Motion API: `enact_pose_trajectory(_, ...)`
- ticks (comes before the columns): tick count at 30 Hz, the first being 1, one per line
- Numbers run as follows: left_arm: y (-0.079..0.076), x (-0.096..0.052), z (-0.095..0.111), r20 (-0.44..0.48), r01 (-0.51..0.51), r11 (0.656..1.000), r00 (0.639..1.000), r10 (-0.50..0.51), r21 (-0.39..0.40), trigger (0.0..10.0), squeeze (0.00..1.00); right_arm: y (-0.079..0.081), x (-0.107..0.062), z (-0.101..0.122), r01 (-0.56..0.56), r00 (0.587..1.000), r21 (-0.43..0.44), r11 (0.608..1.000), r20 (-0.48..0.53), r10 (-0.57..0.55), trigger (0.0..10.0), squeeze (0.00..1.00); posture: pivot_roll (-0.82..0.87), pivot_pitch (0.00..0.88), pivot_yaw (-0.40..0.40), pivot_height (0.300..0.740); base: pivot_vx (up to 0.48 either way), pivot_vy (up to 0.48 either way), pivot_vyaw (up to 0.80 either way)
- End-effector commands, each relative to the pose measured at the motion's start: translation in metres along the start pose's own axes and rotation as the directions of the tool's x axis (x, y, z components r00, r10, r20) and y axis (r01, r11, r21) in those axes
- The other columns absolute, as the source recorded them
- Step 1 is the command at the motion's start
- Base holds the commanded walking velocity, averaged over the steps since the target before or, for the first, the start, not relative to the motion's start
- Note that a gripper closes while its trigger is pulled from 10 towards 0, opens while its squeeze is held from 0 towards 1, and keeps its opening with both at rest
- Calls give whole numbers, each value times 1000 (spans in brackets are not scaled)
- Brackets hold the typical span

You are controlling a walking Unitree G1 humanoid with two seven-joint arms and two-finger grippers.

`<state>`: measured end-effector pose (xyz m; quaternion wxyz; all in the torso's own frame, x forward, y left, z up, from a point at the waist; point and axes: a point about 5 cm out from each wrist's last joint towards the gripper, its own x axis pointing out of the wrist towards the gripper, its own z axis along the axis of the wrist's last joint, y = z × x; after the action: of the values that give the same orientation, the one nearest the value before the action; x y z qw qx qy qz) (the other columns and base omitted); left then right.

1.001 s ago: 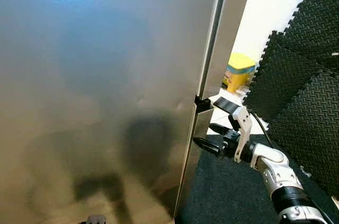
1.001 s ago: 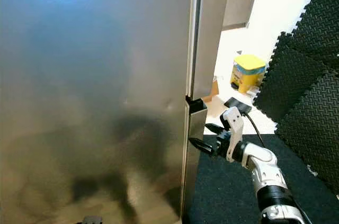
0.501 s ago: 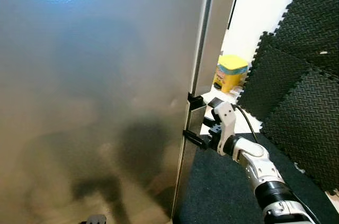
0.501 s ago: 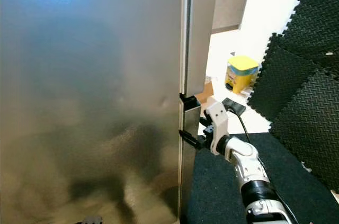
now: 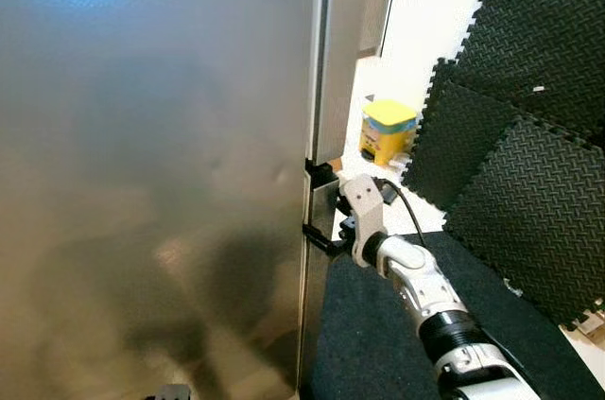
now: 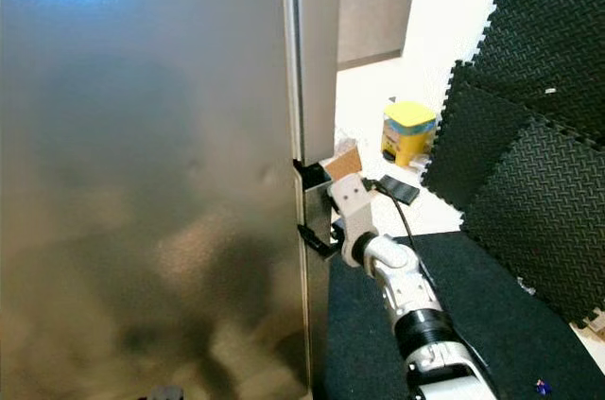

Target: Restocking fridge

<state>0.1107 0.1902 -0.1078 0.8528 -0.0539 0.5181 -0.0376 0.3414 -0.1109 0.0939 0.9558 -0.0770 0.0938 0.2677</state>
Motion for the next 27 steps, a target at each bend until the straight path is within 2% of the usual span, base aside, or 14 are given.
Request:
enact_pose_trajectory(1, -2, 0, -3, -12, 6, 1000, 1000, -6, 4, 10000, 0, -9, 5, 14, 110, 993, -18, 994, 37, -109, 10000, 0, -66, 0, -5, 740, 0, 0, 0)
enact_pose_trajectory(6, -2, 0, -3, -13, 8, 1000, 1000, -8, 13, 10000, 0, -6, 7, 10, 147, 989, -8, 989, 33, -147, 10000, 0, -64, 0, -5, 740, 0, 0, 0)
enact_pose_trajectory(12, -1, -1, -5, -20, 5, 1000, 1000, -5, 19, 10000, 0, -2, 6, 5, 112, 993, -6, 994, 33, -111, 10000, 0, -64, 0, -6, 740, 0, 0, 0)
enact_pose_trajectory(17, -1, -1, -5, -20, 4, 1000, 1000, -3, 19, 10000, 0, -6, 4, -1, 160, 987, -12, 987, 21, -160, 10000, 0, -63, 0, -9, 740, 0, 0, 0)
enact_pose_trajectory(27, -2, -1, -5, -21, 7, 1000, 1000, -6, 23, 10000, 0, -18, 3, 3, 272, 962, -20, 962, 47, -271, 10000, 0, -64, 0, -8, 740, 0, 0, 0)
